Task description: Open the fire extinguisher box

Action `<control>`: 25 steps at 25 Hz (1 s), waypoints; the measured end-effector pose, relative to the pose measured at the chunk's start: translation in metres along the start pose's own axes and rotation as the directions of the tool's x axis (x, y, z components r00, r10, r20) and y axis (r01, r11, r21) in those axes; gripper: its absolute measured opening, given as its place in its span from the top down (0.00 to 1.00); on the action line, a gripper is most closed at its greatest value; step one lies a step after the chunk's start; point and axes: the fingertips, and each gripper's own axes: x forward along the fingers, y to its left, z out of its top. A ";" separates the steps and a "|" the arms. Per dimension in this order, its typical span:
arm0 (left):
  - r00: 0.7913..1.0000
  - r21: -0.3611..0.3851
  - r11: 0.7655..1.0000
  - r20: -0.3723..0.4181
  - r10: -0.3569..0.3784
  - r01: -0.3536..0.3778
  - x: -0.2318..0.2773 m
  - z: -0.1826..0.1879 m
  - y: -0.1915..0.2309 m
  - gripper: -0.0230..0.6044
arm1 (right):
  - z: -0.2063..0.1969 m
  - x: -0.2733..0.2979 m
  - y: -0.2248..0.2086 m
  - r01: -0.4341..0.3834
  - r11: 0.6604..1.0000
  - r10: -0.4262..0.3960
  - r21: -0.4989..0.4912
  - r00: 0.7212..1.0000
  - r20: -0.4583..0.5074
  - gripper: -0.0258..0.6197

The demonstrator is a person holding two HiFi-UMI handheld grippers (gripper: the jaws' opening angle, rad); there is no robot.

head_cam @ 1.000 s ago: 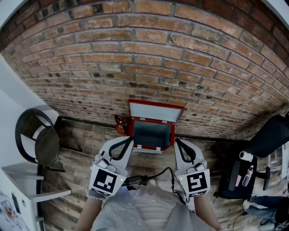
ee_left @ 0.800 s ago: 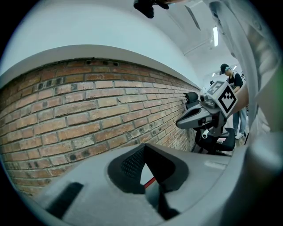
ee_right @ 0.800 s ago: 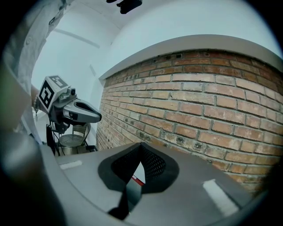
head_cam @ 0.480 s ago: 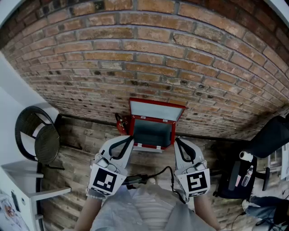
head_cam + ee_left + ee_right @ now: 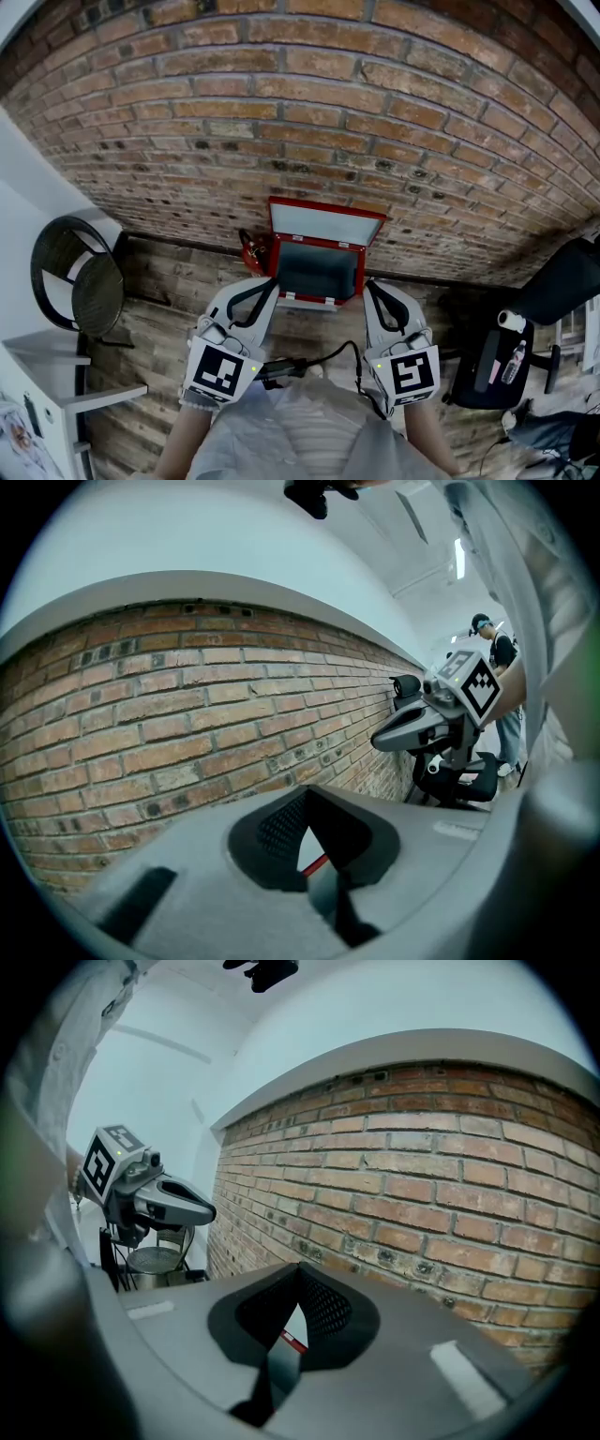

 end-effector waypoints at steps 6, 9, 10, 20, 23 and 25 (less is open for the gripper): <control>1.000 0.004 1.000 -0.004 -0.004 0.004 0.000 0.000 -0.002 0.96 | -0.002 -0.001 0.002 -0.005 1.000 0.005 -0.008 1.000 -0.006 0.95; 1.000 0.006 1.000 -0.011 -0.006 0.006 0.000 -0.001 -0.002 0.96 | -0.002 -0.001 0.004 -0.009 1.000 0.009 -0.012 1.000 -0.010 0.95; 1.000 0.006 1.000 -0.012 -0.006 0.006 0.000 -0.001 -0.003 0.96 | -0.002 -0.001 0.004 -0.011 1.000 0.010 -0.012 1.000 -0.011 0.95; 1.000 0.007 1.000 -0.012 -0.004 0.004 -0.002 -0.002 -0.003 0.96 | -0.005 -0.002 0.006 -0.013 1.000 0.013 -0.006 1.000 -0.015 0.95; 1.000 0.010 1.000 -0.021 -0.006 0.006 -0.002 -0.004 -0.003 0.96 | -0.006 -0.002 0.007 -0.014 1.000 0.014 -0.005 1.000 -0.018 0.95; 1.000 0.010 1.000 -0.024 -0.006 0.006 -0.002 -0.005 -0.003 0.96 | -0.006 -0.001 0.007 -0.015 1.000 0.015 -0.007 1.000 -0.019 0.95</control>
